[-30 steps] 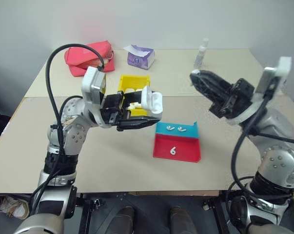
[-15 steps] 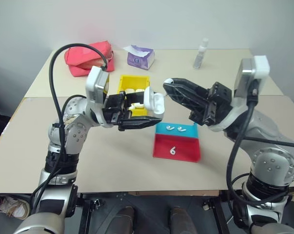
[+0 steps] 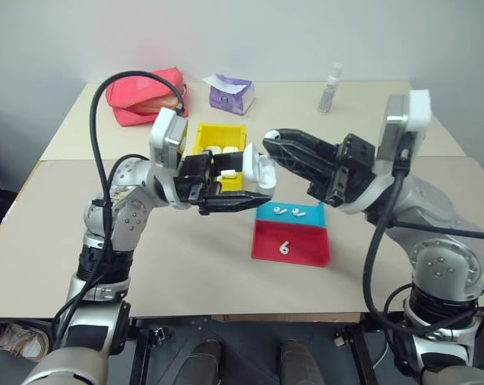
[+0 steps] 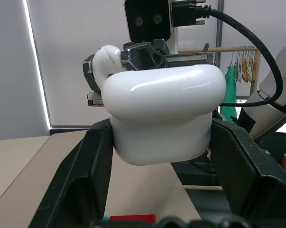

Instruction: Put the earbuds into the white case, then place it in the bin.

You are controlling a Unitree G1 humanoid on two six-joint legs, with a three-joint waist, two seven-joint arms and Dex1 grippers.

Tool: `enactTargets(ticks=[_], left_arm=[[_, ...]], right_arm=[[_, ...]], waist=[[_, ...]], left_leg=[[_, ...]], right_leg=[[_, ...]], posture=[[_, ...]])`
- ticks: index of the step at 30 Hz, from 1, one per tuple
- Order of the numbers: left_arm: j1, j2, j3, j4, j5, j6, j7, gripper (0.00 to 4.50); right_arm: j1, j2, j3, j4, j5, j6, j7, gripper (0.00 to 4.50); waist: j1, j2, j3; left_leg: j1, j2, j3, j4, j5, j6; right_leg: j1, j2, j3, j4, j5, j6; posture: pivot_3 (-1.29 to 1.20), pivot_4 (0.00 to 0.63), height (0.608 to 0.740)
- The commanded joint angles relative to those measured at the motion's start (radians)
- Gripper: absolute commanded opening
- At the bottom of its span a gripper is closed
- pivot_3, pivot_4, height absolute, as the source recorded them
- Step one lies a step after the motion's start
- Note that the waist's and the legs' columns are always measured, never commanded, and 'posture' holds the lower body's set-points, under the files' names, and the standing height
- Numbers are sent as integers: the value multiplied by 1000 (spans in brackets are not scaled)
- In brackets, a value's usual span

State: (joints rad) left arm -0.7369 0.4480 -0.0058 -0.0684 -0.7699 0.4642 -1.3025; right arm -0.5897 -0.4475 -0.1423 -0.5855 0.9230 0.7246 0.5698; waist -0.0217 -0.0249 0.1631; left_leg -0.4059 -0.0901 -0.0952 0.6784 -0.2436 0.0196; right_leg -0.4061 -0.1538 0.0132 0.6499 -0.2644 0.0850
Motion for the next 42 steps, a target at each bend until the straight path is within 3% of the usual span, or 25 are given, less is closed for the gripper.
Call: enactTargets(ticks=[1, 17, 26, 29, 42], left_arm=[[-32, -5, 13, -16, -5, -14, -1, 2789], [-44, -20, 24, 0, 18, -44, -17, 2789], [-57, -41, 27, 21, 31, -71, -22, 2789], [-58, -43, 28, 24, 34, -75, -24, 2789], [-26, -39, 48, 0, 46, -82, 13, 2789]], right_arm=[[5, -32, 16, -15, -7, -21, 31, 635], [-2, -90, 75, 26, -85, -78, 104, 635], [4, -141, 95, 35, -109, -106, 192, 3669], [3, -141, 91, 41, -121, -114, 186, 4486], [-6, -208, -106, 136, -3, -96, 166, 4486]], waist=[[0, 0, 0], [1, 0, 0], [1, 0, 0], [2, 0, 0], [7, 0, 0]], left_leg=[[0, 0, 0, 0, 0, 0], [0, 0, 0, 0, 0, 0], [0, 0, 0, 0, 0, 0], [0, 0, 0, 0, 0, 0], [-1, 0, 0, 1, 0, 0]], right_leg=[[0, 0, 0, 0, 0, 0], [0, 0, 0, 0, 0, 0], [0, 0, 0, -1, 0, 0], [0, 0, 0, -1, 0, 0], [1, 0, 0, -1, 0, 0]], posture=[[0, 150, 740], [0, 150, 740], [0, 150, 740], [0, 150, 740], [0, 150, 740]])
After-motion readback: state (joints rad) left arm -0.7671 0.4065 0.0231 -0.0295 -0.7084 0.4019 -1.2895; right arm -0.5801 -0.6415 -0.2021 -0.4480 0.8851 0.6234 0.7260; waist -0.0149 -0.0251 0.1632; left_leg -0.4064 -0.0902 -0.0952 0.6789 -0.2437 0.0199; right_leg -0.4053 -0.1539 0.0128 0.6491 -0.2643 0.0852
